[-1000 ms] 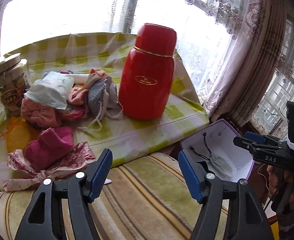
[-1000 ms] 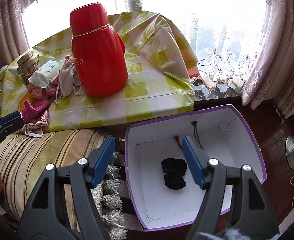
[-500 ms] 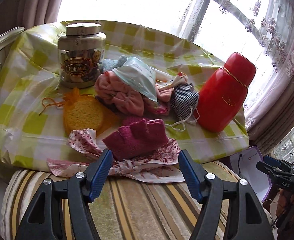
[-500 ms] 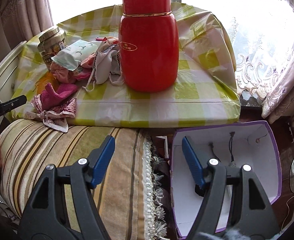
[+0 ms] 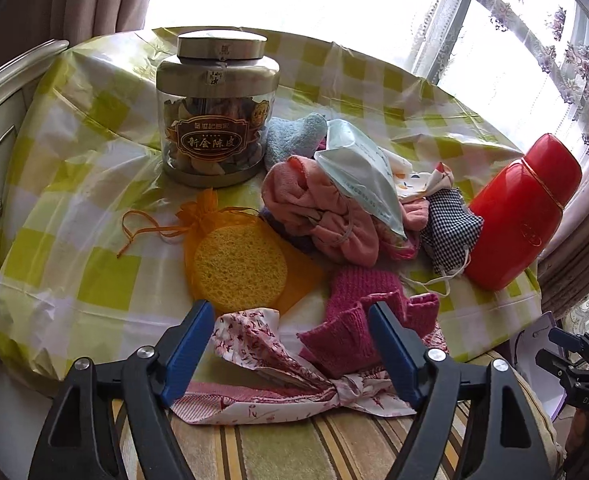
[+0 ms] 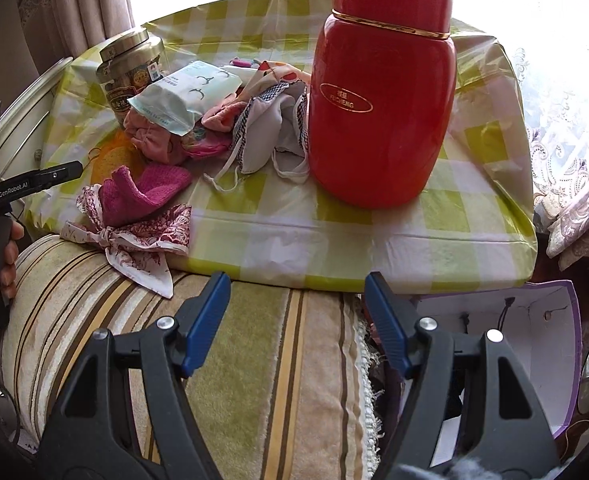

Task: Organize soft objects
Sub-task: 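Move the left tool to the orange mesh bag with sponge, then grasp the orange mesh bag with the left tool while the right tool grasps the tissue pack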

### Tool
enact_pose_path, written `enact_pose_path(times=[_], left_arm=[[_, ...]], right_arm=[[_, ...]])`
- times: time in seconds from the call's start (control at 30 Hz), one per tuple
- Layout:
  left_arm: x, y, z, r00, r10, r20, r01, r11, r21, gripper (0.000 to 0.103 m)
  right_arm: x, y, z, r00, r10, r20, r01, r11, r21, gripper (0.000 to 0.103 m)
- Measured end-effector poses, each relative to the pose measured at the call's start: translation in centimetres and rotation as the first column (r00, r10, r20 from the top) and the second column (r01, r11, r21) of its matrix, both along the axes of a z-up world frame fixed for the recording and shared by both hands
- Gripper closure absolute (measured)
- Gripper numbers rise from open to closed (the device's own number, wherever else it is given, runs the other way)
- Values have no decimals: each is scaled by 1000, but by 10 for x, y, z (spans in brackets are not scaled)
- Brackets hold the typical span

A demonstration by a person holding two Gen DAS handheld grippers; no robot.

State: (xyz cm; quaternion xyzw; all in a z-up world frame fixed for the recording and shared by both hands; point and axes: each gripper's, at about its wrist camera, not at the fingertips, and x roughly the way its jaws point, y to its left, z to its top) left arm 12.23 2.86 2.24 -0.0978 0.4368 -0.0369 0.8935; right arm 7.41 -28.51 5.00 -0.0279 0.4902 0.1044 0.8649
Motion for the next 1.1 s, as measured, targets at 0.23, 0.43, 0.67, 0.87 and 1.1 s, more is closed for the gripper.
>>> enact_pose_path(times=[0.23,0.43,0.67,0.87,1.1], left_arm=[[42,15,-28,988,57,-141,-52,998,43,16],[67,17,-53,973,71,-219,-60,997,57,11],[80,19,-69,967,84,-240,-61,993,103,11],[83,17,-73,975,80,-208,-47,986,159,14],[76,9,-69,984,85,-158,-56,982,183,22]], right_arm=[[20,21,0,1000,29,-6,-29,999,20,30],[43,43,6,998,54,23,-54,998,18,22],[84,72,14,998,39,44,-42,996,83,9],[125,93,10,1000,-22,6,21,986,166,6],[177,116,2,991,-106,-77,124,948,292,4]])
